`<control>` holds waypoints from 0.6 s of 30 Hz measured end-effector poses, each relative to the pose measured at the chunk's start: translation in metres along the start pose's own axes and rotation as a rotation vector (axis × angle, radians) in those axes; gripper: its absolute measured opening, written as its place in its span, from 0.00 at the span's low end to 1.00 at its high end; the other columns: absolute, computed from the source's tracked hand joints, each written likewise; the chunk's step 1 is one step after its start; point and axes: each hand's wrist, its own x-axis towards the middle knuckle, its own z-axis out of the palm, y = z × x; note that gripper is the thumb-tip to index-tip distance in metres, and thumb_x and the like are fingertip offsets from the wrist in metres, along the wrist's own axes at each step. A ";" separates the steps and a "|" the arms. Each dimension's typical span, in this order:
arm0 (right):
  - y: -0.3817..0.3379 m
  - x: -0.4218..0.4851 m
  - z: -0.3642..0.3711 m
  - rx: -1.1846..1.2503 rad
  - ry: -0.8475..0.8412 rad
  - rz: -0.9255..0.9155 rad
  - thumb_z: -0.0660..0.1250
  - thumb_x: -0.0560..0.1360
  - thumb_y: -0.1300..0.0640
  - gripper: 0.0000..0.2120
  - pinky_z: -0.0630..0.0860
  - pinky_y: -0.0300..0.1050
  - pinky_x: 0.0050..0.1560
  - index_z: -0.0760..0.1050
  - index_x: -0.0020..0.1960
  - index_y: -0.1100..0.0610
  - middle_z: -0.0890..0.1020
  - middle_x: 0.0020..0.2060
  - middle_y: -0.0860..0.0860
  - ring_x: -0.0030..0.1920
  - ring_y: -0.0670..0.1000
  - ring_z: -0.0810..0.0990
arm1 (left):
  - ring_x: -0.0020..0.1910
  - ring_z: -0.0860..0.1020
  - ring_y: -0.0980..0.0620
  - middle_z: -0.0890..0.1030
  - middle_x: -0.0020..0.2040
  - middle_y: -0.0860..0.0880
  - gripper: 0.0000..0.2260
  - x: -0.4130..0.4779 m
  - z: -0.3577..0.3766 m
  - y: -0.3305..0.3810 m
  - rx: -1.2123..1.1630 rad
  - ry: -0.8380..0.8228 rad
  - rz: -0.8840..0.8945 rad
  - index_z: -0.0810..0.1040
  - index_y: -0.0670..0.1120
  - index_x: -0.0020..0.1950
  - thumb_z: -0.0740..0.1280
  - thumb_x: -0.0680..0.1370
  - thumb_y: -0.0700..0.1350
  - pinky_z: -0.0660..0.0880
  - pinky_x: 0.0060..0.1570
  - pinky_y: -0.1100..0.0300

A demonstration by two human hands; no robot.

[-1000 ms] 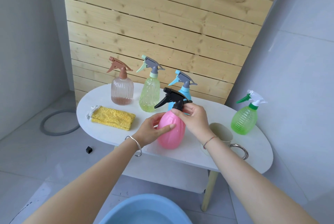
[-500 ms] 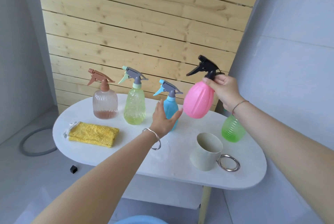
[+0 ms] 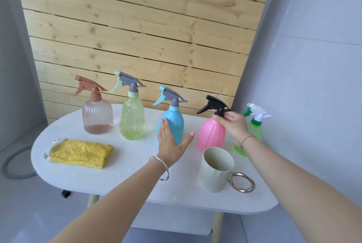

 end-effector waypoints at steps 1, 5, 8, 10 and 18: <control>0.000 0.001 0.000 -0.004 -0.013 0.003 0.75 0.69 0.62 0.11 0.75 0.33 0.47 0.80 0.50 0.61 0.83 0.48 0.53 0.47 0.47 0.80 | 0.78 0.41 0.50 0.45 0.80 0.46 0.45 0.000 0.001 0.000 0.000 0.006 0.001 0.40 0.39 0.78 0.67 0.76 0.57 0.41 0.75 0.57; 0.000 0.002 -0.001 -0.018 -0.050 0.005 0.74 0.70 0.62 0.11 0.75 0.33 0.48 0.80 0.52 0.60 0.82 0.50 0.53 0.49 0.47 0.80 | 0.78 0.41 0.50 0.44 0.80 0.46 0.46 -0.001 0.004 0.001 -0.005 0.019 -0.003 0.40 0.40 0.78 0.67 0.76 0.57 0.41 0.75 0.56; 0.004 0.003 0.000 0.000 -0.048 -0.005 0.74 0.70 0.63 0.15 0.76 0.31 0.49 0.79 0.56 0.63 0.82 0.52 0.54 0.50 0.47 0.80 | 0.78 0.41 0.50 0.44 0.80 0.46 0.46 -0.001 0.005 0.001 -0.024 0.020 -0.012 0.40 0.40 0.78 0.68 0.76 0.57 0.41 0.76 0.55; 0.004 0.004 0.002 0.003 -0.030 -0.009 0.74 0.70 0.62 0.16 0.75 0.35 0.52 0.79 0.56 0.63 0.83 0.53 0.55 0.50 0.47 0.80 | 0.78 0.41 0.50 0.44 0.80 0.46 0.46 -0.002 0.005 0.002 -0.026 0.025 -0.015 0.40 0.40 0.78 0.68 0.76 0.57 0.41 0.76 0.54; 0.007 0.000 0.008 -0.019 0.008 0.000 0.74 0.70 0.59 0.17 0.72 0.43 0.63 0.78 0.57 0.60 0.80 0.57 0.52 0.57 0.49 0.78 | 0.78 0.41 0.50 0.44 0.80 0.46 0.46 -0.003 0.005 0.004 -0.021 0.037 -0.023 0.40 0.41 0.78 0.67 0.76 0.57 0.42 0.76 0.54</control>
